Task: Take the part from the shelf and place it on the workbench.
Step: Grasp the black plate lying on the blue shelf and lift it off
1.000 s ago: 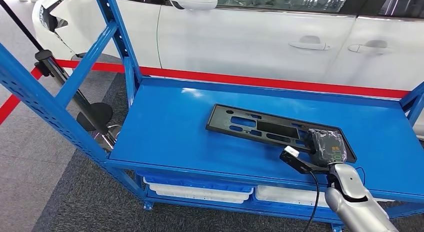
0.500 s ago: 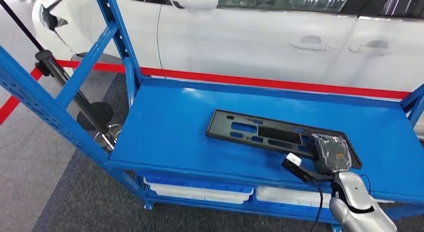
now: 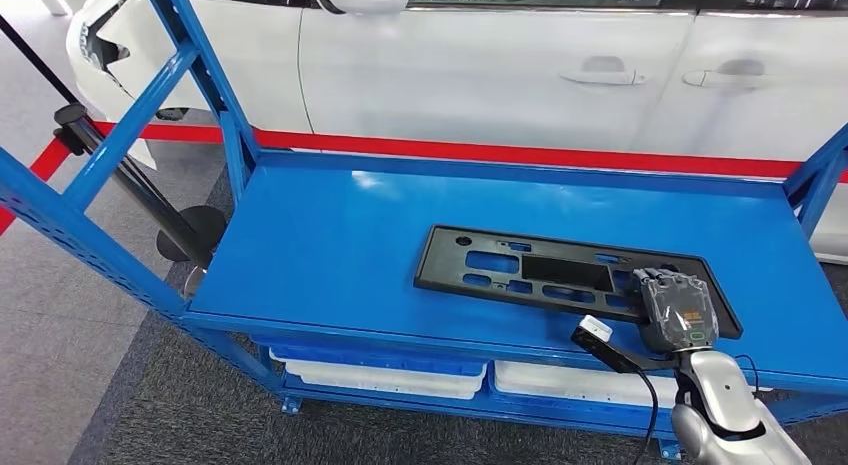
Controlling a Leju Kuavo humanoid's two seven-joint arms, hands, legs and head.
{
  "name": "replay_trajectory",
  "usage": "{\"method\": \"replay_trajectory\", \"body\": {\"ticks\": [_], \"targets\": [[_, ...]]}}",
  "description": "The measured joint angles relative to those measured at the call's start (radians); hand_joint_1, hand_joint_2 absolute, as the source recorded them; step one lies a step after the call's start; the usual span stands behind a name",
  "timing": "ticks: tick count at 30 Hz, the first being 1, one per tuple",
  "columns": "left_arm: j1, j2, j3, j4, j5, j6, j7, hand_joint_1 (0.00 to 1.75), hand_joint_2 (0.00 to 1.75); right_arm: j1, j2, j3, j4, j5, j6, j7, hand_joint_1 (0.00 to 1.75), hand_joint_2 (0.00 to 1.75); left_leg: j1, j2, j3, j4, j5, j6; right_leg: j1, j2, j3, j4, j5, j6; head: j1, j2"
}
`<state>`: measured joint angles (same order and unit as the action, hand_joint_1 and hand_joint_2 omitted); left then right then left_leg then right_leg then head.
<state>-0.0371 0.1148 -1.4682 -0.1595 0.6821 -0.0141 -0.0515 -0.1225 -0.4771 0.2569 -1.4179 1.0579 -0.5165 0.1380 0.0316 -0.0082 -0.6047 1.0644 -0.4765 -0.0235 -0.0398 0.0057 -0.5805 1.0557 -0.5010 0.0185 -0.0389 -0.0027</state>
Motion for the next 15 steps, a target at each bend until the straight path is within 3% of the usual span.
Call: {"method": "replay_trajectory", "body": {"ticks": [1,4,5,6,7,9,11,14,15], "targets": [[0.000,0.000,-0.002,0.000,0.000,0.000,0.000,0.00,1.75,0.001,0.000,-0.001,-0.004,0.002,-0.001,0.000,1.59,1.75,0.000,0.001,-0.013,0.033,-0.031,-0.001,0.002,-0.002,-0.007,-0.001,0.006,-0.009,0.000,0.000],[-0.003,0.000,-0.004,0.000,0.002,0.000,0.000,0.00,1.75,0.006,0.002,-0.008,-0.011,0.005,-0.004,-0.002,1.59,1.75,-0.005,0.003,-0.068,0.213,-0.151,0.005,0.016,-0.008,-0.031,-0.001,0.023,-0.030,0.000,0.000],[-0.004,0.000,-0.005,0.000,0.002,0.000,0.000,0.00,1.75,0.008,0.003,-0.010,-0.011,0.006,-0.006,-0.003,1.59,1.75,-0.009,0.003,-0.072,0.250,-0.168,0.011,0.023,-0.009,-0.038,-0.001,0.030,-0.034,0.000,0.000],[-0.004,0.000,-0.005,0.000,0.004,0.000,0.000,0.00,1.75,0.009,0.004,-0.012,-0.012,0.008,-0.007,-0.004,1.59,1.75,-0.015,0.003,-0.057,0.250,-0.166,0.020,0.030,-0.010,-0.045,-0.001,0.036,-0.038,0.000,0.000],[-0.004,0.000,-0.005,0.000,0.004,0.000,0.000,0.00,1.75,0.010,0.005,-0.014,-0.012,0.008,-0.007,-0.006,1.59,1.75,-0.023,0.003,-0.024,0.212,-0.149,0.034,0.038,-0.010,-0.052,-0.001,0.042,-0.041,0.000,0.000],[-0.006,0.002,-0.005,0.000,0.006,0.000,0.000,0.00,1.75,0.010,0.007,-0.017,-0.015,0.009,-0.008,-0.008,1.59,1.75,-0.045,0.004,0.072,0.069,-0.103,0.075,0.048,-0.010,-0.061,-0.002,0.055,-0.044,0.000,0.000],[-0.010,0.005,-0.005,0.001,0.008,0.001,0.000,0.00,1.75,0.010,0.009,-0.022,-0.017,0.009,-0.011,-0.010,1.59,1.75,-0.062,0.008,0.125,-0.029,-0.079,0.099,0.049,-0.012,-0.068,-0.003,0.068,-0.041,0.000,0.000],[-0.011,0.006,-0.005,0.002,0.009,0.001,0.001,0.00,1.75,0.011,0.013,-0.025,-0.021,0.008,-0.016,-0.014,1.59,1.75,-0.065,0.012,0.123,-0.060,-0.051,0.099,0.042,-0.016,-0.074,-0.010,0.089,-0.025,0.000,0.000],[-0.011,0.006,-0.006,0.002,0.009,0.001,0.002,0.00,1.75,0.012,0.014,-0.026,-0.023,0.008,-0.017,-0.016,1.59,1.75,-0.062,0.013,0.120,-0.071,-0.035,0.098,0.041,-0.015,-0.077,-0.009,0.081,-0.019,0.001,0.000]]}}
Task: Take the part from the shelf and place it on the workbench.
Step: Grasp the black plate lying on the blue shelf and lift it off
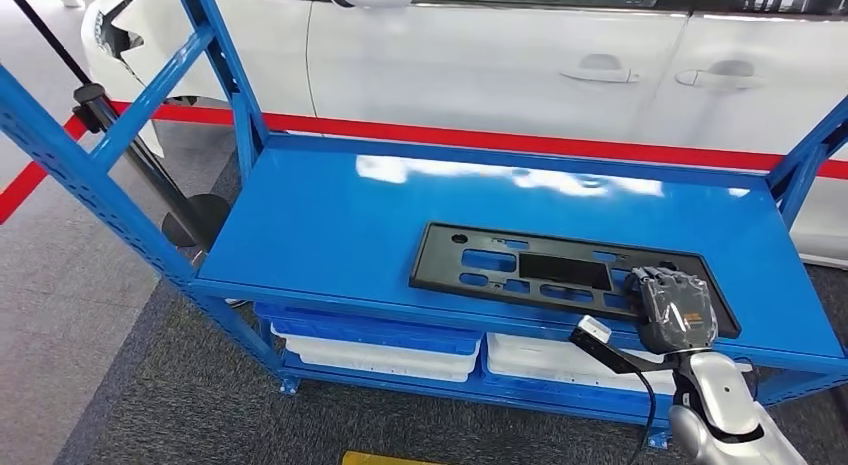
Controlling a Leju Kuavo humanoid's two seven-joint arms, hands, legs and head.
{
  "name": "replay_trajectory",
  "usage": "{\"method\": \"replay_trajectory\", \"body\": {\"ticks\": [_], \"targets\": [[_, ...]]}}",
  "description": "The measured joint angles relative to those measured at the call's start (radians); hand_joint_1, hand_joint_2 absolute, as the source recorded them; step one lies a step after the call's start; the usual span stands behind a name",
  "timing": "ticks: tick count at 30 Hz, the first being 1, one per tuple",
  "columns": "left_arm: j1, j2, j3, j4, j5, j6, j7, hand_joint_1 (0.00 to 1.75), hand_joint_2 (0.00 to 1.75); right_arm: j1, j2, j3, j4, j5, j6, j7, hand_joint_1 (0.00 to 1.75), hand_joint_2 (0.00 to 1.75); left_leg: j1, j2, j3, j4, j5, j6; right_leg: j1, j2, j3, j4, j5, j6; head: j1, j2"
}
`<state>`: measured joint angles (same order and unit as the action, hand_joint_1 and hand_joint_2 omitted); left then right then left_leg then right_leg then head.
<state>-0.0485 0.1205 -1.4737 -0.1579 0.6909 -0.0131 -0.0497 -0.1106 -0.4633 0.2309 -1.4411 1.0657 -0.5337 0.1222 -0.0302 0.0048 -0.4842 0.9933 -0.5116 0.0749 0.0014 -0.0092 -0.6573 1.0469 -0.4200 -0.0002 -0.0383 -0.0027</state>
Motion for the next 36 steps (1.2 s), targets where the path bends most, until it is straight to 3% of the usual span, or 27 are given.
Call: {"method": "replay_trajectory", "body": {"ticks": [1,2,4,5,6,7,8,9,11,13,21,24,25,26,27,29,30,32,34,35,36], "targets": [[0.000,0.000,0.000,0.000,0.000,0.000,0.000,0.00,1.75,0.001,0.000,-0.002,-0.002,0.000,-0.002,-0.001,1.59,1.75,0.004,0.001,-0.006,-0.010,0.016,0.000,-0.001,0.002,-0.006,0.014,-0.027,0.006,0.000,0.000],[-0.001,-0.001,0.000,0.000,0.001,0.000,0.000,0.00,1.75,0.001,0.000,-0.004,-0.004,0.000,-0.004,-0.003,1.59,1.75,0.007,0.003,-0.015,-0.017,0.031,0.000,-0.003,0.005,-0.015,0.047,-0.072,0.011,0.000,0.000],[-0.001,-0.004,0.000,0.000,0.003,0.000,0.000,0.00,1.75,0.002,0.001,-0.010,-0.008,-0.002,-0.010,-0.005,1.59,1.75,0.009,0.003,-0.044,-0.015,0.053,0.000,-0.012,0.008,-0.035,0.153,-0.165,0.024,0.000,0.000],[-0.001,-0.005,0.000,0.000,0.005,0.000,0.000,0.00,1.75,0.002,0.002,-0.012,-0.012,-0.004,-0.013,-0.007,1.59,1.75,0.010,0.004,-0.060,-0.011,0.062,-0.003,-0.018,0.008,-0.039,0.204,-0.184,0.031,0.000,0.000],[-0.001,-0.007,0.000,0.000,0.007,0.000,0.000,0.00,1.75,0.003,0.003,-0.014,-0.017,-0.006,-0.016,-0.009,1.59,1.75,0.012,0.005,-0.077,-0.005,0.071,-0.007,-0.023,0.007,-0.034,0.234,-0.176,0.038,0.000,0.000],[-0.001,-0.009,0.000,0.000,0.009,0.000,0.000,0.00,1.75,0.005,0.004,-0.015,-0.023,-0.007,-0.018,-0.011,1.59,1.75,0.016,0.005,-0.095,0.003,0.077,-0.011,-0.028,0.007,-0.016,0.236,-0.149,0.045,0.000,0.000],[-0.001,-0.010,0.000,0.000,0.011,0.000,0.000,0.00,1.75,0.006,0.004,-0.016,-0.032,-0.008,-0.021,-0.014,1.59,1.75,0.019,0.005,-0.114,0.015,0.083,-0.017,-0.034,0.007,0.019,0.203,-0.119,0.053,0.000,0.000],[-0.001,-0.010,0.000,0.000,0.012,0.000,0.000,0.00,1.75,0.007,0.005,-0.018,-0.043,-0.009,-0.024,-0.016,1.59,1.75,0.021,0.006,-0.132,0.029,0.087,-0.022,-0.040,0.007,0.064,0.147,-0.105,0.060,0.000,0.000],[-0.002,-0.011,0.000,0.000,0.016,0.002,0.001,0.00,1.75,0.010,0.005,-0.023,-0.070,-0.011,-0.027,-0.018,1.59,1.75,0.022,0.005,-0.158,0.054,0.092,-0.033,-0.041,0.010,0.146,0.027,-0.122,0.060,0.000,0.000],[-0.002,-0.011,0.000,0.000,0.018,0.003,0.002,0.00,1.75,0.012,0.005,-0.025,-0.085,-0.011,-0.027,-0.018,1.59,1.75,0.021,0.004,-0.168,0.063,0.096,-0.039,-0.036,0.012,0.172,-0.020,-0.145,0.050,-0.001,0.000],[-0.001,-0.011,0.000,0.000,0.018,0.003,0.002,0.00,1.75,0.017,0.006,-0.026,-0.094,-0.010,-0.027,-0.018,1.59,1.75,0.020,0.004,-0.169,0.062,0.103,-0.044,-0.035,0.009,0.166,-0.017,-0.143,0.043,0.000,0.000],[0.002,-0.011,0.000,0.000,0.018,0.004,0.004,0.00,1.75,0.027,0.008,-0.028,-0.116,-0.003,-0.028,-0.018,1.59,1.75,0.022,0.002,-0.175,0.061,0.115,-0.053,-0.033,0.006,0.154,-0.018,-0.130,0.028,0.000,0.000],[0.004,-0.012,0.000,0.000,0.018,0.004,0.005,0.00,1.75,0.032,0.008,-0.028,-0.127,0.003,-0.027,-0.018,1.59,1.75,0.024,0.001,-0.180,0.066,0.107,-0.059,-0.033,0.004,0.147,-0.018,-0.121,0.019,0.000,0.000],[0.006,-0.013,0.000,0.000,0.018,0.005,0.006,0.00,1.75,0.042,0.009,-0.029,-0.146,0.010,-0.027,-0.018,1.59,1.75,0.028,0.000,-0.194,0.128,0.050,-0.068,-0.033,0.002,0.127,-0.018,-0.103,0.008,0.000,0.000],[0.006,-0.013,-0.001,0.000,0.018,0.006,0.007,0.00,1.75,0.051,0.009,-0.029,-0.162,0.017,-0.026,-0.018,1.59,1.75,0.031,-0.001,-0.187,0.187,0.016,-0.074,-0.033,0.000,0.096,-0.017,-0.078,0.002,-0.001,0.000],[0.005,-0.015,-0.001,0.000,0.018,0.010,0.008,0.00,1.75,0.069,0.010,-0.029,-0.193,0.027,-0.026,-0.018,1.59,1.75,0.036,-0.002,-0.120,0.235,-0.031,-0.080,-0.030,-0.001,0.033,-0.011,-0.028,0.001,-0.001,0.000],[0.003,-0.015,-0.001,0.000,0.017,0.011,0.008,0.00,1.75,0.075,0.010,-0.029,-0.201,0.029,-0.026,-0.018,1.59,1.75,0.035,-0.003,-0.054,0.165,-0.012,-0.077,-0.029,-0.001,0.014,-0.008,-0.013,0.007,-0.001,0.000],[0.000,-0.015,-0.001,0.000,0.013,0.013,0.008,0.00,1.75,0.080,0.010,-0.030,-0.214,0.033,-0.027,-0.018,1.59,1.75,0.031,-0.006,0.024,0.041,-0.036,-0.068,-0.027,-0.002,0.004,-0.009,0.008,0.018,-0.001,0.000],[-0.001,-0.016,-0.002,0.000,0.011,0.014,0.008,0.00,1.75,0.085,0.010,-0.032,-0.225,0.035,-0.027,-0.017,1.59,1.75,0.028,-0.007,0.031,0.007,-0.039,-0.057,-0.026,-0.002,0.001,-0.018,0.031,0.031,0.000,0.000],[-0.001,-0.017,-0.002,0.000,0.010,0.014,0.008,0.00,1.75,0.089,0.010,-0.032,-0.229,0.035,-0.026,-0.017,1.59,1.75,0.029,-0.005,0.022,0.006,-0.027,-0.050,-0.027,-0.001,-0.002,-0.019,0.029,0.037,0.000,0.000],[-0.002,-0.017,-0.003,0.000,0.009,0.014,0.008,0.00,1.75,0.094,0.010,-0.034,-0.233,0.035,-0.026,-0.017,1.59,1.75,0.030,-0.003,0.011,0.004,-0.015,-0.041,-0.027,0.001,-0.009,-0.008,0.008,0.040,0.000,0.000]]}}
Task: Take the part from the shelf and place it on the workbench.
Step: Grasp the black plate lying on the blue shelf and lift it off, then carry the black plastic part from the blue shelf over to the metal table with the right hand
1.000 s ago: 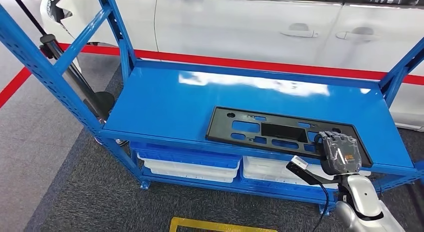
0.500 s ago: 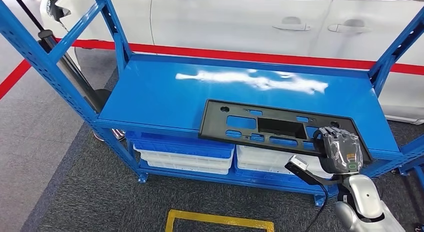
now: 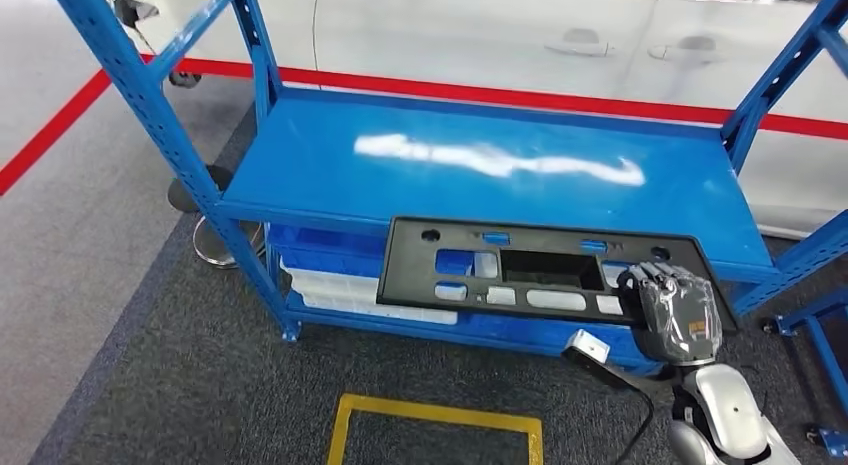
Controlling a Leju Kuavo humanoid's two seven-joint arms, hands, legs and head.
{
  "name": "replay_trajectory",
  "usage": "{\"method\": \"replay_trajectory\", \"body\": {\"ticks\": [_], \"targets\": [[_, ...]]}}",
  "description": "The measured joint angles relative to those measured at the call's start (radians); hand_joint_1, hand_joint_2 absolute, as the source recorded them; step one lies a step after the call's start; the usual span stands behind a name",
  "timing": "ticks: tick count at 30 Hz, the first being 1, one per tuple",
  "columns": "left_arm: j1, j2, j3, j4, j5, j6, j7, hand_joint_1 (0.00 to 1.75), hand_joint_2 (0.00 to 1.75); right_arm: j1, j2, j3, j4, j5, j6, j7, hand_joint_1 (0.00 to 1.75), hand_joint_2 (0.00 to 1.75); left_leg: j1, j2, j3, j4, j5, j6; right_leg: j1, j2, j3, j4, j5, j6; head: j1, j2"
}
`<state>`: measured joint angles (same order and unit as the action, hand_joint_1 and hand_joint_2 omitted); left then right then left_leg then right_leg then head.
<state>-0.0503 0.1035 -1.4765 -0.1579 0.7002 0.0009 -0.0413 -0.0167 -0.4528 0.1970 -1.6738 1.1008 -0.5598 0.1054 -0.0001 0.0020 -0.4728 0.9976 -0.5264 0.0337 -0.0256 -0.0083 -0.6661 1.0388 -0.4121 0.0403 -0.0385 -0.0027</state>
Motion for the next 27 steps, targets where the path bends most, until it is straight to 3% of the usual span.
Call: {"method": "replay_trajectory", "body": {"ticks": [1,3,4,5,6,8,9,11,12,14,15,17,19,20,21,22,23,24,25,27], "targets": [[0.000,0.000,0.000,0.000,-0.001,0.000,0.000,0.00,1.75,0.004,0.000,-0.002,-0.003,0.000,0.000,0.000,1.59,1.75,0.001,0.003,-0.013,-0.002,0.014,0.009,0.000,0.002,-0.011,0.029,-0.042,0.002,0.000,0.000],[-0.001,-0.002,-0.001,0.000,-0.002,0.000,0.000,0.00,1.75,0.010,0.000,-0.005,-0.005,-0.002,0.001,0.001,1.59,1.75,-0.004,0.006,-0.043,-0.001,0.040,0.022,0.000,0.003,-0.037,0.138,-0.151,0.002,0.000,0.000],[-0.001,-0.002,-0.001,0.000,-0.002,0.000,0.000,0.00,1.75,0.012,0.000,-0.006,-0.005,-0.003,0.001,0.002,1.59,1.75,-0.007,0.007,-0.060,0.001,0.053,0.025,0.002,0.003,-0.046,0.199,-0.182,0.002,0.000,0.000],[-0.001,-0.003,-0.001,0.000,-0.002,0.000,0.000,0.00,1.75,0.015,0.000,-0.006,-0.005,-0.004,0.001,0.002,1.59,1.75,-0.011,0.007,-0.078,0.004,0.065,0.027,0.003,0.004,-0.046,0.245,-0.186,0.001,0.000,0.000],[-0.001,-0.003,-0.001,0.000,-0.002,0.000,0.000,0.00,1.75,0.017,0.000,-0.007,-0.006,-0.005,0.001,0.002,1.59,1.75,-0.014,0.008,-0.097,0.008,0.077,0.028,0.006,0.004,-0.033,0.265,-0.165,-0.002,0.000,0.000],[-0.002,-0.004,-0.001,0.000,-0.002,0.000,0.000,0.00,1.75,0.018,0.000,-0.007,-0.008,-0.005,0.001,0.002,1.59,1.75,-0.021,0.008,-0.135,0.019,0.098,0.028,0.013,0.004,0.039,0.210,-0.105,-0.015,0.000,0.000],[-0.002,-0.006,-0.001,0.000,-0.002,0.000,0.000,0.00,1.75,0.018,0.000,-0.008,-0.011,-0.005,0.001,0.002,1.59,1.75,-0.024,0.007,-0.150,0.024,0.106,0.027,0.018,0.004,0.097,0.141,-0.100,-0.026,0.000,0.000],[-0.002,-0.009,-0.001,0.000,-0.002,0.000,0.000,0.00,1.75,0.017,-0.001,-0.010,-0.020,-0.005,0.001,0.002,1.59,1.75,-0.028,0.007,-0.166,0.029,0.125,0.022,0.026,0.001,0.194,-0.002,-0.129,-0.040,0.000,0.000],[-0.002,-0.010,-0.001,0.000,-0.002,0.000,0.000,0.00,1.75,0.016,-0.001,-0.011,-0.023,-0.005,0.001,0.002,1.59,1.75,-0.027,0.007,-0.169,0.027,0.136,0.018,0.029,0.000,0.216,-0.042,-0.142,-0.044,0.000,0.000],[0.000,-0.010,-0.001,0.000,-0.002,0.001,0.002,0.00,1.75,0.014,0.000,-0.011,-0.025,-0.006,0.003,0.002,1.59,1.75,-0.025,0.005,-0.177,0.021,0.151,0.006,0.027,-0.004,0.209,-0.063,-0.124,-0.048,0.000,0.000],[0.001,-0.010,-0.002,0.000,-0.002,0.001,0.002,0.00,1.75,0.012,0.000,-0.010,-0.025,-0.007,0.004,0.002,1.59,1.75,-0.024,0.004,-0.184,0.028,0.138,-0.001,0.024,-0.006,0.199,-0.067,-0.111,-0.053,0.000,0.000],[0.003,-0.011,-0.002,0.000,-0.002,0.001,0.003,0.00,1.75,0.006,0.002,-0.007,-0.024,-0.009,0.008,0.000,1.59,1.75,-0.018,0.000,-0.208,0.091,0.050,-0.018,0.018,-0.009,0.171,-0.071,-0.082,-0.061,0.000,0.000],[0.003,-0.012,-0.003,0.000,-0.002,0.001,0.004,0.00,1.75,-0.002,0.006,-0.002,-0.021,-0.013,0.011,-0.003,1.59,1.75,-0.006,0.000,-0.231,0.211,-0.045,-0.034,0.017,-0.009,0.136,-0.068,-0.055,-0.063,0.000,0.000],[0.002,-0.012,-0.004,0.000,-0.001,0.001,0.005,0.00,1.75,-0.008,0.008,0.000,-0.018,-0.016,0.014,-0.005,1.59,1.75,0.000,0.000,-0.234,0.264,-0.057,-0.040,0.015,-0.009,0.117,-0.065,-0.042,-0.060,0.000,0.000],[0.000,-0.012,-0.004,0.000,-0.001,0.001,0.005,0.00,1.75,-0.013,0.010,0.002,-0.013,-0.020,0.015,-0.007,1.59,1.75,0.005,0.000,-0.226,0.297,-0.043,-0.046,0.013,-0.009,0.095,-0.059,-0.029,-0.056,0.000,0.000],[-0.001,-0.012,-0.005,0.000,0.000,0.001,0.005,0.00,1.75,-0.019,0.013,0.004,-0.008,-0.024,0.017,-0.010,1.59,1.75,0.010,0.000,-0.202,0.297,-0.010,-0.052,0.009,-0.009,0.072,-0.051,-0.017,-0.051,0.000,0.000],[-0.003,-0.012,-0.005,0.000,0.001,0.001,0.005,0.00,1.75,-0.027,0.015,0.007,-0.002,-0.029,0.018,-0.013,1.59,1.75,0.015,0.001,-0.164,0.268,0.022,-0.059,0.005,-0.009,0.049,-0.042,-0.007,-0.044,0.000,0.000],[-0.005,-0.012,-0.005,0.000,0.002,0.002,0.005,0.00,1.75,-0.036,0.017,0.010,0.003,-0.033,0.018,-0.016,1.59,1.75,0.019,0.000,-0.110,0.206,0.031,-0.064,0.002,-0.009,0.029,-0.031,0.002,-0.037,0.000,0.000],[-0.007,-0.012,-0.005,0.000,0.003,0.002,0.004,0.00,1.75,-0.046,0.018,0.013,0.009,-0.036,0.018,-0.019,1.59,1.75,0.020,-0.002,-0.050,0.127,0.017,-0.064,0.000,-0.009,0.013,-0.020,0.010,-0.029,0.000,0.000],[-0.010,-0.012,-0.005,0.000,0.004,0.003,0.004,0.00,1.75,-0.066,0.020,0.019,0.020,-0.041,0.019,-0.022,1.59,1.75,0.016,-0.006,0.016,0.022,-0.026,-0.052,-0.001,-0.009,-0.001,-0.011,0.028,-0.014,0.000,0.000]]}}
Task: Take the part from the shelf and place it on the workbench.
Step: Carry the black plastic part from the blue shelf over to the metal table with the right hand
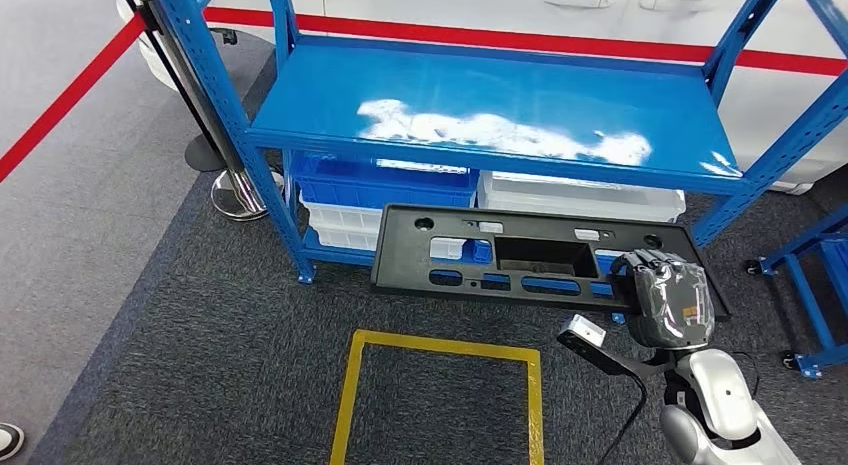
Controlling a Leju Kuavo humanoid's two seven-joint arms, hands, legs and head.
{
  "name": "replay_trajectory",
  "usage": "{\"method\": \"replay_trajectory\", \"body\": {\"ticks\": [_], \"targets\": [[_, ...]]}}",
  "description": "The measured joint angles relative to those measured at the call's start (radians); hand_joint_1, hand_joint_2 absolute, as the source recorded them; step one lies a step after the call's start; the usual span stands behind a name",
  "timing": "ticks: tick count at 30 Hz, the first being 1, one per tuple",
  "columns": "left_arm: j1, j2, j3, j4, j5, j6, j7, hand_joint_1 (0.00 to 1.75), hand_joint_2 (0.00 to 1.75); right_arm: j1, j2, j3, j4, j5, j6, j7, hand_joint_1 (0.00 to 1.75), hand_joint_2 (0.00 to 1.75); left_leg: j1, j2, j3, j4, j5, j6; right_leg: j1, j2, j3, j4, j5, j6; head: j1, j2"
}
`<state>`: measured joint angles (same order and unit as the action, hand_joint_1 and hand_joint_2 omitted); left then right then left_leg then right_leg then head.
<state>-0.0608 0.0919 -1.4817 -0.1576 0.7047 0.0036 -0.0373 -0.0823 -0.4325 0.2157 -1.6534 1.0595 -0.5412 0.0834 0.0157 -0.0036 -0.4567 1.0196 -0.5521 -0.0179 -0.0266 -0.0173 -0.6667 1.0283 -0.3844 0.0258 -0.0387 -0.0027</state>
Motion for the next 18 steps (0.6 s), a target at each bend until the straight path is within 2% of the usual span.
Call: {"method": "replay_trajectory", "body": {"ticks": [1,2,3,4,5,6,7,8,9,10,11,12,13,14,15,16,17,18], "targets": [[0.000,0.000,0.000,0.000,0.001,0.000,0.000,0.00,1.75,-0.008,0.001,0.002,0.006,-0.002,0.000,-0.001,1.59,1.75,-0.004,-0.001,0.005,-0.017,-0.004,0.011,0.000,0.000,-0.002,-0.001,0.011,0.007,0.000,0.000],[0.000,0.000,0.000,0.000,0.001,0.000,0.000,0.00,1.75,-0.014,0.002,0.004,0.012,-0.003,0.000,-0.001,1.59,1.75,-0.003,0.000,-0.005,-0.013,0.005,0.021,-0.002,0.000,-0.003,-0.004,0.019,0.014,0.000,0.000],[0.000,0.000,0.000,0.000,0.001,0.000,0.000,0.00,1.75,-0.018,0.004,0.006,0.017,-0.004,0.000,-0.001,1.59,1.75,-0.003,0.001,-0.015,-0.014,0.016,0.030,-0.003,0.002,-0.008,0.001,0.010,0.019,0.000,0.000],[0.001,0.000,0.000,0.000,0.001,0.000,0.001,0.00,1.75,-0.021,0.004,0.008,0.022,-0.004,0.000,-0.002,1.59,1.75,-0.002,0.004,-0.027,-0.015,0.030,0.041,-0.005,0.004,-0.016,0.020,-0.021,0.023,0.000,0.000],[0.001,0.000,-0.001,0.000,0.001,0.000,0.001,0.00,1.75,-0.022,0.005,0.010,0.027,-0.005,0.000,-0.003,1.59,1.75,-0.002,0.006,-0.042,-0.016,0.044,0.050,-0.005,0.006,-0.029,0.058,-0.071,0.025,0.000,0.000],[0.001,0.000,-0.001,0.000,0.001,0.000,0.001,0.00,1.75,-0.024,0.005,0.012,0.031,-0.006,0.000,-0.004,1.59,1.75,-0.005,0.007,-0.059,-0.016,0.059,0.056,-0.004,0.007,-0.042,0.114,-0.131,0.025,0.000,0.000],[0.001,0.000,-0.001,0.000,0.002,0.000,0.001,0.00,1.75,-0.026,0.005,0.013,0.036,-0.008,0.000,-0.006,1.59,1.75,-0.008,0.007,-0.078,-0.014,0.073,0.060,-0.003,0.008,-0.055,0.181,-0.179,0.025,0.000,0.000],[0.001,0.000,-0.001,0.000,0.003,0.000,0.001,0.00,1.75,-0.030,0.006,0.015,0.041,-0.010,0.000,-0.008,1.59,1.75,-0.012,0.007,-0.098,-0.013,0.088,0.063,-0.002,0.008,-0.060,0.240,-0.200,0.025,0.000,0.000],[0.001,0.000,-0.001,0.000,0.004,0.001,0.002,0.00,1.75,-0.036,0.008,0.018,0.049,-0.013,0.000,-0.010,1.59,1.75,-0.016,0.008,-0.118,-0.010,0.102,0.064,-0.001,0.008,-0.055,0.278,-0.194,0.023,0.000,0.000],[0.001,0.000,-0.001,0.000,0.005,0.001,0.004,0.00,1.75,-0.045,0.010,0.021,0.058,-0.016,0.001,-0.012,1.59,1.75,-0.019,0.008,-0.139,-0.007,0.115,0.064,0.000,0.008,-0.037,0.287,-0.169,0.020,0.000,0.000],[0.001,0.000,-0.001,0.000,0.005,0.001,0.006,0.00,1.75,-0.055,0.013,0.024,0.068,-0.019,0.001,-0.014,1.59,1.75,-0.022,0.008,-0.158,-0.003,0.127,0.064,0.003,0.009,-0.002,0.262,-0.138,0.013,0.000,0.000],[0.000,-0.001,-0.001,0.000,0.005,0.001,0.007,0.00,1.75,-0.068,0.015,0.028,0.078,-0.023,0.001,-0.016,1.59,1.75,-0.024,0.008,-0.172,0.000,0.137,0.063,0.007,0.011,0.048,0.208,-0.122,0.005,0.000,0.000],[-0.001,-0.002,-0.001,0.000,0.005,0.001,0.008,0.00,1.75,-0.082,0.018,0.032,0.087,-0.025,0.001,-0.019,1.59,1.75,-0.027,0.007,-0.183,0.003,0.146,0.061,0.014,0.012,0.110,0.131,-0.125,-0.004,0.000,0.000],[-0.001,-0.003,-0.001,0.000,0.005,0.002,0.009,0.00,1.75,-0.098,0.020,0.036,0.096,-0.027,0.001,-0.021,1.59,1.75,-0.029,0.008,-0.191,0.005,0.157,0.058,0.019,0.013,0.164,0.055,-0.142,-0.012,0.000,0.000],[-0.002,-0.004,-0.001,0.000,0.005,0.002,0.010,0.00,1.75,-0.113,0.022,0.040,0.105,-0.030,0.001,-0.024,1.59,1.75,-0.030,0.008,-0.196,0.004,0.168,0.054,0.024,0.013,0.202,-0.002,-0.159,-0.018,0.000,0.000],[-0.002,-0.004,-0.001,0.000,0.005,0.002,0.011,0.00,1.75,-0.126,0.025,0.044,0.113,-0.032,0.001,-0.026,1.59,1.75,-0.030,0.007,-0.200,0.001,0.181,0.049,0.027,0.013,0.219,-0.038,-0.168,-0.022,0.000,0.000],[-0.001,-0.004,-0.001,0.000,0.005,0.002,0.012,0.00,1.75,-0.134,0.027,0.047,0.123,-0.034,0.001,-0.027,1.59,1.75,-0.031,0.006,-0.205,-0.002,0.193,0.044,0.025,0.011,0.217,-0.050,-0.163,-0.026,0.000,0.000],[0.000,-0.004,-0.002,0.000,0.005,0.002,0.012,0.00,1.75,-0.139,0.030,0.050,0.131,-0.035,0.001,-0.027,1.59,1.75,-0.030,0.004,-0.211,-0.002,0.190,0.039,0.023,0.008,0.207,-0.053,-0.150,-0.032,0.000,0.000]]}}
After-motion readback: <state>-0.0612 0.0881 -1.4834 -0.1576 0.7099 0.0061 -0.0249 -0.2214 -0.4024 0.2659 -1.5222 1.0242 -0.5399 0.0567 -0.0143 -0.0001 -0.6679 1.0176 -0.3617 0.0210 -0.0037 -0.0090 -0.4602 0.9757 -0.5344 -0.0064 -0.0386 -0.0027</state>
